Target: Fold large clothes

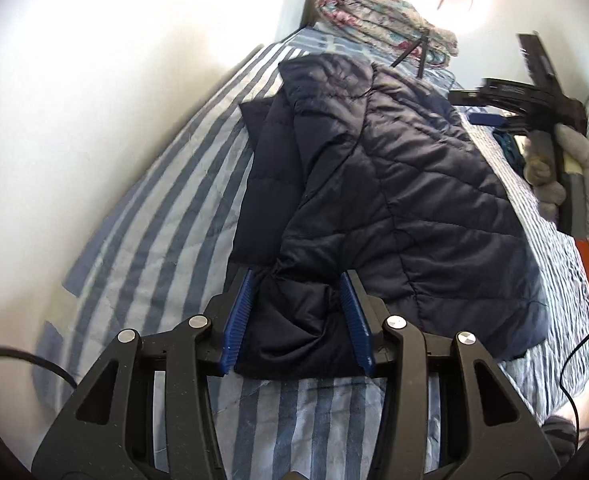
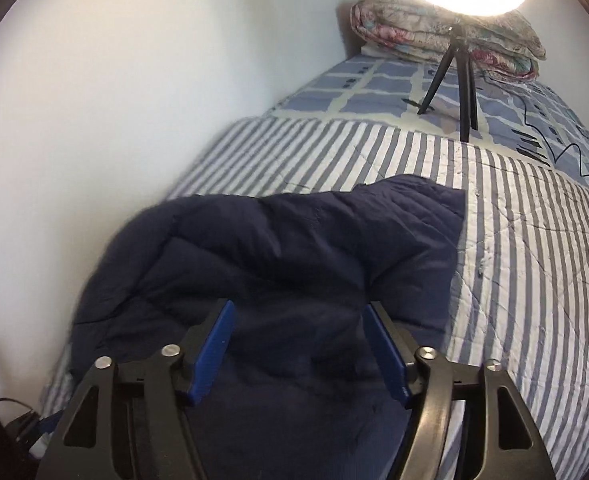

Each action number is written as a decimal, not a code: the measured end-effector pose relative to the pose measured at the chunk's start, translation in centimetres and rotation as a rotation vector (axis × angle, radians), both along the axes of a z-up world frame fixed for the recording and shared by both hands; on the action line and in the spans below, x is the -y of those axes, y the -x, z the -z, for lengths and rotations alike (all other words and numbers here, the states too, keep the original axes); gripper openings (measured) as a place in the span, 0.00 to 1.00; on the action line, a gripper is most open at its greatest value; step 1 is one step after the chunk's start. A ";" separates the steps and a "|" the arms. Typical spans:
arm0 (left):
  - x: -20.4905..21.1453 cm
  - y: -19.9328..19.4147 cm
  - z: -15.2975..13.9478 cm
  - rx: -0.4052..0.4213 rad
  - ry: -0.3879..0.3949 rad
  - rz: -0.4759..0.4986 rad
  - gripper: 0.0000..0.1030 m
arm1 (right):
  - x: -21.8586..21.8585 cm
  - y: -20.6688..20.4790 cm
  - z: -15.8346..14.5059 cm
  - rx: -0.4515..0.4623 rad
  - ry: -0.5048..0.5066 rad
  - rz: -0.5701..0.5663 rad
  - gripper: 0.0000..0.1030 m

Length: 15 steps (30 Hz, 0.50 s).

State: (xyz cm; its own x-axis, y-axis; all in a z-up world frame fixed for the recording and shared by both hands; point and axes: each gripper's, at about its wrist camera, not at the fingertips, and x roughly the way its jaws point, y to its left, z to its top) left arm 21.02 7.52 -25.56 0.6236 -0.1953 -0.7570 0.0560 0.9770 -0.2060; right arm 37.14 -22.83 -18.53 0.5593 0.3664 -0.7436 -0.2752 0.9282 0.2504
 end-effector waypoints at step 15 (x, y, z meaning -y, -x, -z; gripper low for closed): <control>-3.1 -0.8 -2.1 -0.046 0.247 -0.043 0.64 | 5.5 15.5 7.0 -0.280 -0.353 -0.089 0.86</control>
State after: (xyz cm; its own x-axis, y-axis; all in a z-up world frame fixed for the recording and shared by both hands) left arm 21.77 10.60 -23.43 0.6011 -0.3520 -0.7175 0.0002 0.8979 -0.4403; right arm 21.62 -28.36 -25.56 0.3098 0.6622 -0.6823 -0.2264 0.7483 0.6235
